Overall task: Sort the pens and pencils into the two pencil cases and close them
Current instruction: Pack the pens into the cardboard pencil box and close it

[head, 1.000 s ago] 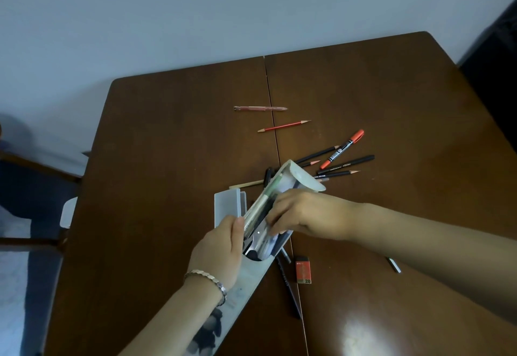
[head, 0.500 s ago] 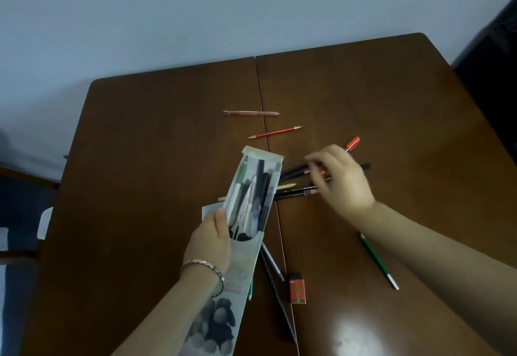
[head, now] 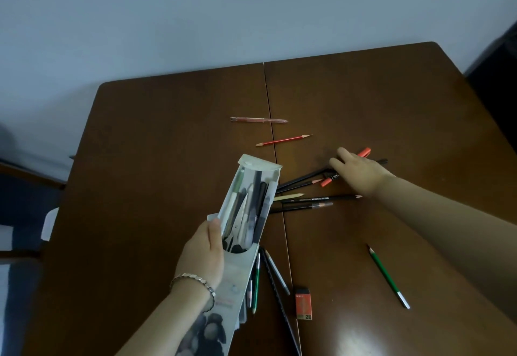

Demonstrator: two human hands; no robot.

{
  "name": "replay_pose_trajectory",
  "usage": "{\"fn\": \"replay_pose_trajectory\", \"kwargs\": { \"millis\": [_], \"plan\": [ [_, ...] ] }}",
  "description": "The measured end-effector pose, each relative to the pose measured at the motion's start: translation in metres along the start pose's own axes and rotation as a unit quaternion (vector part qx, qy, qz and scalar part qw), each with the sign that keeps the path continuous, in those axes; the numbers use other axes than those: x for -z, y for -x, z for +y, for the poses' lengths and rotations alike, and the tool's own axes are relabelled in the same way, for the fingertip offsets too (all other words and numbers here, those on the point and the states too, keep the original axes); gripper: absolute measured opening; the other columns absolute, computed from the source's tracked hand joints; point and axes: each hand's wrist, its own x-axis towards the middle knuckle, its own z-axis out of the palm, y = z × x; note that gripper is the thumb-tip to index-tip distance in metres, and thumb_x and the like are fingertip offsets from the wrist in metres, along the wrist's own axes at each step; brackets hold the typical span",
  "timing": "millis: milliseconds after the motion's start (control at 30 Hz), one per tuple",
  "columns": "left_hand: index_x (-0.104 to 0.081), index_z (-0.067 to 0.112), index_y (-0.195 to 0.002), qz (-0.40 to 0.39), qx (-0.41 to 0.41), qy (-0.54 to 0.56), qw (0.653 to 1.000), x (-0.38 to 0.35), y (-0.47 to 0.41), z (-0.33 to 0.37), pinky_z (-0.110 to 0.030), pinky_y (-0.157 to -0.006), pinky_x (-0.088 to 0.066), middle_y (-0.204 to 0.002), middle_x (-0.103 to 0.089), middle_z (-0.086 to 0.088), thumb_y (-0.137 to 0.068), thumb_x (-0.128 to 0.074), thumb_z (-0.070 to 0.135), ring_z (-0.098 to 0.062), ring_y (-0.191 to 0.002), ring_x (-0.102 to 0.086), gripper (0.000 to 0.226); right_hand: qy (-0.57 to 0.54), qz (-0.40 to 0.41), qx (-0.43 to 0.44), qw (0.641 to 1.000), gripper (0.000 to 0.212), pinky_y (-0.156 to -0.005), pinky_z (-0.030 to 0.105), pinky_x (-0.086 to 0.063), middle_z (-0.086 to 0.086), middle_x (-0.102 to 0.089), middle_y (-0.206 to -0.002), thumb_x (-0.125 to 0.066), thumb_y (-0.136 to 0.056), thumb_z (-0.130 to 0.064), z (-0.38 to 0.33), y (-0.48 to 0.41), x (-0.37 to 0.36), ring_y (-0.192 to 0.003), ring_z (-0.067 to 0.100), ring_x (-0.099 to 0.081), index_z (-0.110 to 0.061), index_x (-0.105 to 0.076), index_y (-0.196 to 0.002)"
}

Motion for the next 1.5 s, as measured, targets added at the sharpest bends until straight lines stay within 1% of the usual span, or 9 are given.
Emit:
{"fn": "replay_pose_trajectory", "kwargs": {
  "millis": [300,400,600,700,833,1000,1167,1400,1500],
  "plan": [
    [-0.044,0.02,-0.068,0.031,0.036,0.001,0.999,0.02,0.019,-0.025,-0.025,-0.051,-0.034,-0.064,-0.046,-0.006,-0.099,-0.019,0.037,-0.019,-0.059,-0.047,0.044,0.167,0.003,0.033,0.985,0.044,-0.106,0.032,-0.032,0.007,-0.036,-0.143,-0.038,-0.097,-0.012,-0.003,0.019,0.001,-0.13,0.024,-0.033,-0.013,-0.03,-0.14],
    [-0.043,0.023,-0.068,0.024,0.038,-0.005,0.999,0.022,0.027,-0.03,-0.024,-0.051,-0.034,-0.07,-0.05,-0.006,-0.099,-0.018,0.038,-0.017,-0.061,-0.047,0.042,-0.096,0.18,-0.029,0.978,0.044,-0.1,0.033,-0.035,0.013,-0.048,-0.126,-0.045,-0.094,-0.006,-0.032,0.042,0.028,-0.119,0.03,-0.045,-0.003,-0.034,-0.137],
    [-0.044,0.02,-0.069,-0.019,0.017,0.008,1.0,0.017,0.05,-0.021,-0.023,-0.05,-0.03,-0.06,-0.04,0.0,-0.099,-0.019,0.038,-0.014,-0.054,-0.039,0.043,-0.749,0.291,0.014,0.595,0.042,-0.074,0.022,-0.053,-0.011,-0.059,-0.068,-0.032,-0.1,-0.006,-0.142,0.089,0.084,-0.074,0.01,-0.063,-0.036,-0.031,-0.129],
    [-0.044,0.022,-0.069,-0.022,-0.002,0.03,0.999,0.014,0.062,-0.013,-0.023,-0.05,-0.031,-0.06,-0.041,0.0,-0.099,-0.02,0.038,-0.013,-0.054,-0.039,0.042,-0.846,0.194,-0.016,0.497,0.039,-0.083,0.024,-0.056,0.0,-0.058,-0.082,-0.032,-0.098,0.002,-0.189,0.1,0.072,-0.081,0.01,-0.067,-0.03,-0.036,-0.121],
    [-0.048,0.019,-0.08,-0.018,0.008,0.021,1.0,0.012,0.069,-0.01,-0.023,-0.052,-0.033,-0.065,-0.045,0.002,-0.1,-0.019,0.039,-0.01,-0.058,-0.043,0.04,-0.857,0.132,-0.071,0.494,0.031,-0.089,0.027,-0.052,0.001,-0.058,-0.089,-0.035,-0.097,0.002,-0.219,0.108,0.048,-0.092,0.018,-0.067,-0.018,-0.036,-0.121],
    [-0.046,0.017,-0.078,-0.032,-0.001,0.016,0.999,0.009,0.079,-0.013,-0.022,-0.049,-0.03,-0.064,-0.043,0.002,-0.1,-0.018,0.036,-0.009,-0.056,-0.042,0.041,-0.837,0.146,-0.047,0.526,0.071,-0.099,0.03,-0.047,0.004,-0.059,-0.088,-0.046,-0.092,0.008,-0.211,0.114,0.037,-0.092,0.018,-0.067,-0.036,-0.016,-0.139],
    [-0.052,0.015,-0.076,-0.063,-0.02,0.016,0.998,0.003,0.081,-0.012,-0.026,-0.054,-0.034,-0.068,-0.051,-0.003,-0.1,-0.017,0.038,-0.015,-0.06,-0.046,0.049,-0.68,0.212,-0.014,0.702,0.061,-0.102,0.029,-0.045,-0.003,-0.054,-0.119,-0.063,-0.087,-0.01,-0.203,0.11,0.034,-0.116,0.015,-0.054,-0.029,-0.03,-0.134],
    [-0.044,0.021,-0.069,-0.05,-0.014,0.026,0.998,0.005,0.084,-0.013,-0.022,-0.049,-0.031,-0.065,-0.045,0.0,-0.1,-0.018,0.038,-0.011,-0.056,-0.041,0.043,-0.575,0.246,-0.048,0.779,0.047,-0.079,0.005,-0.043,-0.003,-0.052,-0.11,-0.075,-0.076,-0.029,-0.171,0.101,0.025,-0.099,0.007,-0.051,-0.024,-0.041,-0.107],
    [-0.051,0.018,-0.08,-0.05,-0.027,0.012,0.998,0.004,0.081,-0.01,-0.024,-0.053,-0.035,-0.068,-0.049,0.001,-0.099,-0.019,0.04,-0.014,-0.063,-0.048,0.043,-0.45,0.265,-0.034,0.852,0.031,-0.082,0.017,-0.046,-0.002,-0.056,-0.102,-0.07,-0.081,-0.03,-0.167,0.098,0.022,-0.099,0.01,-0.05,-0.015,-0.054,-0.102]
  ]
}}
